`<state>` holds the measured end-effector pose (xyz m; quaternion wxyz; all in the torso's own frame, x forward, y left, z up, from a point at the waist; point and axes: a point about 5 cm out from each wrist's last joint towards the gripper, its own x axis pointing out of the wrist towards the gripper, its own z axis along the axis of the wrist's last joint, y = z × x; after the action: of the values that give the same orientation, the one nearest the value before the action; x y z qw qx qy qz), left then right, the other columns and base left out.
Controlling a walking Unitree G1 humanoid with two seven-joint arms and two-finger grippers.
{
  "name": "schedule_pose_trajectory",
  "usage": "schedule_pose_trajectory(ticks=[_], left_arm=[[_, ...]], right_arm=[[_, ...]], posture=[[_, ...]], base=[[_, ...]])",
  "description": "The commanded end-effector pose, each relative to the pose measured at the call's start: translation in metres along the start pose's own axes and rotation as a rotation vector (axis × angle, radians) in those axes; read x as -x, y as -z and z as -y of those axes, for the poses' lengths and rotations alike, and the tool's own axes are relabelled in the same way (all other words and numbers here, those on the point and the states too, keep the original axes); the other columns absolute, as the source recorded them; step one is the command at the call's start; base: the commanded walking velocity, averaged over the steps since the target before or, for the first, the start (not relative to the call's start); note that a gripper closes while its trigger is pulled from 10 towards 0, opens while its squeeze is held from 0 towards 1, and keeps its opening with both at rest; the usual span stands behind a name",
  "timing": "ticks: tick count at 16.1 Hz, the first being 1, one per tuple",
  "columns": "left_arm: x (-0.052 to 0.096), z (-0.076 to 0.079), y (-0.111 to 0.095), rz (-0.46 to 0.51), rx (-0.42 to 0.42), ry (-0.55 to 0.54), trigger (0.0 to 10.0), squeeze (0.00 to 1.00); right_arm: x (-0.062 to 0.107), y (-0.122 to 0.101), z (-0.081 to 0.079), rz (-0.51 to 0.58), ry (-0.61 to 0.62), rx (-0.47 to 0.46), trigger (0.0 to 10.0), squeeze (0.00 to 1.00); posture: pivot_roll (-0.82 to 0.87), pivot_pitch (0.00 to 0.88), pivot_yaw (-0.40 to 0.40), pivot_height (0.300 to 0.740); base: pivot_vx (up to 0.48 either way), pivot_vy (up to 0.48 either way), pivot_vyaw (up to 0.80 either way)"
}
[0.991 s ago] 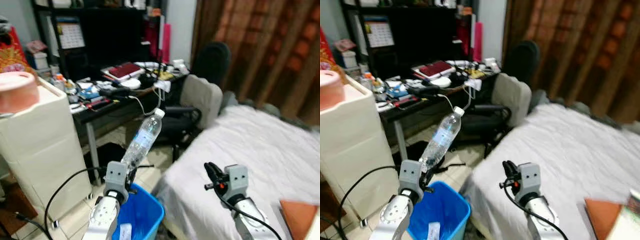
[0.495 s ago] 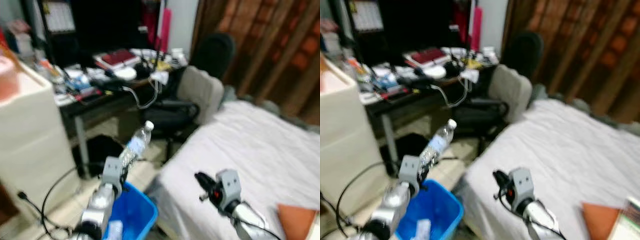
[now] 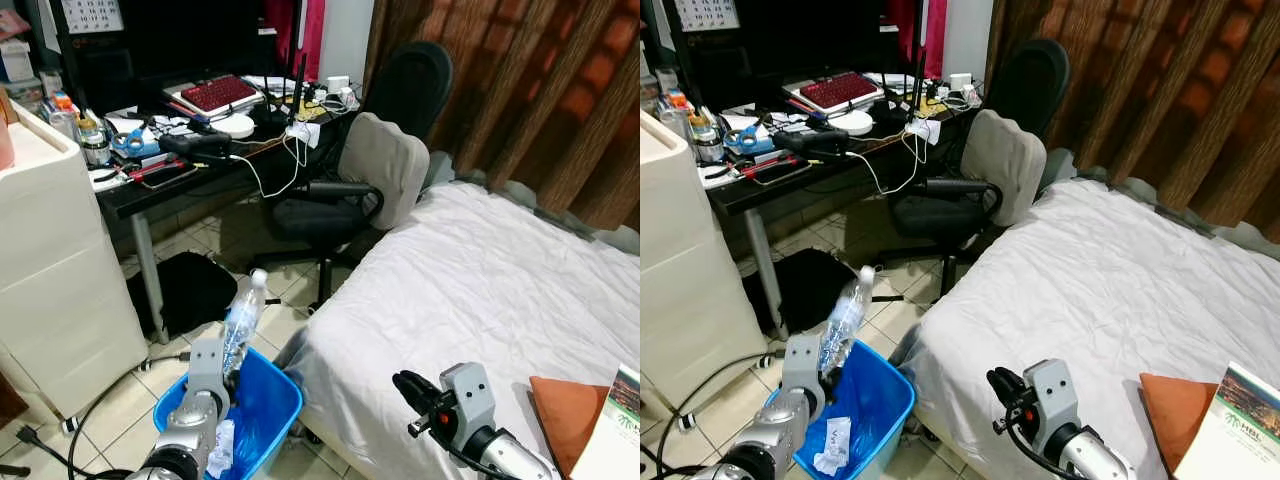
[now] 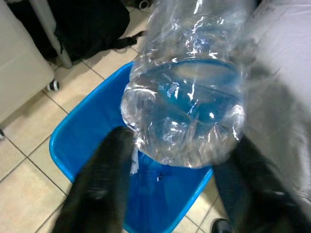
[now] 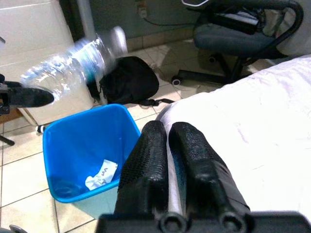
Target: Clean up the room
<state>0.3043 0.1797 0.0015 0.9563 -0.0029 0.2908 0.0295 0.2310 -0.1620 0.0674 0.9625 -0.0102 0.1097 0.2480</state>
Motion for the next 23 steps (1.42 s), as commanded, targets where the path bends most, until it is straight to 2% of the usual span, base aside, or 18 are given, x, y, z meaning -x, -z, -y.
schedule_pose_trajectory(ticks=[1, 4, 5, 7, 8, 9, 10, 11, 12, 13, 15, 17, 18, 20, 23], left_arm=[[-0.002, 0.002, -0.007, 0.007, 0.02, -0.007, 10.0, 1.0], [-0.002, -0.001, -0.007, 0.0, 0.019, -0.019, 10.0, 1.0], [-0.002, 0.0, -0.007, 0.003, 0.008, -0.02, 10.0, 0.0], [0.0, 0.013, -0.013, 0.121, -0.087, 0.043, 10.0, 0.0], [0.006, 0.022, -0.025, 0.287, -0.104, 0.097, 10.0, 0.0], [0.013, 0.027, -0.034, 0.395, -0.1, 0.122, 10.0, 0.0], [0.034, 0.035, -0.052, 0.587, -0.097, 0.17, 10.0, 0.0], [0.052, 0.039, -0.066, 0.703, -0.111, 0.199, 10.0, 0.0], [0.06, 0.04, -0.069, 0.743, -0.119, 0.207, 10.0, 0.0], [0.078, 0.04, -0.065, 0.786, -0.131, 0.236, 10.0, 0.0], [0.082, 0.042, -0.055, 0.753, -0.144, 0.244, 10.0, 0.0], [0.065, 0.038, -0.056, 0.658, -0.05, 0.205, 10.0, 0.0], [0.06, 0.042, -0.058, 0.641, -0.104, 0.223, 10.0, 0.0], [0.056, 0.043, -0.058, 0.617, -0.163, 0.225, 10.0, 0.0], [0.049, 0.043, -0.055, 0.575, -0.16, 0.232, 10.0, 0.0]], right_arm=[[0.0, -0.007, 0.002, 0.012, -0.006, 0.005, 10.0, 0.0], [-0.003, -0.008, 0.0, 0.005, -0.015, 0.001, 10.0, 0.0], [-0.006, -0.008, -0.001, 0.005, -0.019, 0.001, 10.0, 0.0], [-0.013, -0.013, 0.002, 0.04, 0.008, -0.002, 10.0, 0.0], [-0.015, -0.02, 0.01, 0.091, 0.083, -0.005, 10.0, 0.0], [-0.015, -0.025, 0.017, 0.127, 0.144, -0.016, 10.0, 0.0], [-0.011, -0.031, 0.029, 0.188, 0.241, -0.038, 10.0, 0.0], [-0.012, -0.032, 0.033, 0.216, 0.281, -0.049, 10.0, 0.0], [-0.012, -0.032, 0.033, 0.226, 0.289, -0.056, 10.0, 0.0], [-0.015, -0.03, 0.032, 0.241, 0.295, -0.064, 10.0, 0.0], [-0.017, -0.03, 0.035, 0.255, 0.32, -0.077, 10.0, 0.0], [-0.025, -0.031, 0.039, 0.257, 0.329, -0.07, 10.0, 0.0], [-0.029, -0.032, 0.036, 0.256, 0.307, -0.055, 10.0, 0.0], [-0.031, -0.03, 0.034, 0.252, 0.304, -0.055, 10.0, 0.0], [-0.027, -0.023, 0.038, 0.246, 0.336, -0.064, 10.0, 0.0]], posture=[[-0.16, 0.136, -0.152, 0.74], [-0.14, 0.119, -0.145, 0.74], [-0.13, 0.106, -0.137, 0.74], [-0.11, 0.082, -0.117, 0.74], [-0.08, 0.056, -0.106, 0.74], [-0.06, 0.045, -0.103, 0.74], [-0.02, 0.025, -0.098, 0.74], [0.0, 0.007, -0.094, 0.74], [0.01, 0.0, -0.091, 0.74], [0.03, 0.0, -0.083, 0.74], [0.04, 0.0, -0.078, 0.74], [0.03, 0.0, -0.073, 0.74], [0.02, 0.0, -0.063, 0.74], [0.01, 0.0, -0.049, 0.74], [-0.02, 0.0, -0.028, 0.74]], base=[[0.0, 0.0, 0.0], [0.0, 0.0, 0.0], [0.0, 0.0, 0.0], [0.0, 0.0, 0.0], [0.0, 0.0, 0.0], [0.0, 0.0, 0.0], [0.0, 0.0, 0.0], [0.0, 0.0, 0.0], [0.0, 0.0, 0.0], [0.0, 0.0, 0.0], [0.0, 0.0, 0.0], [0.0, 0.0, -0.38], [0.0, 0.0, -0.76], [0.0, 0.0, -0.76], [0.0, -0.27, -0.76]])
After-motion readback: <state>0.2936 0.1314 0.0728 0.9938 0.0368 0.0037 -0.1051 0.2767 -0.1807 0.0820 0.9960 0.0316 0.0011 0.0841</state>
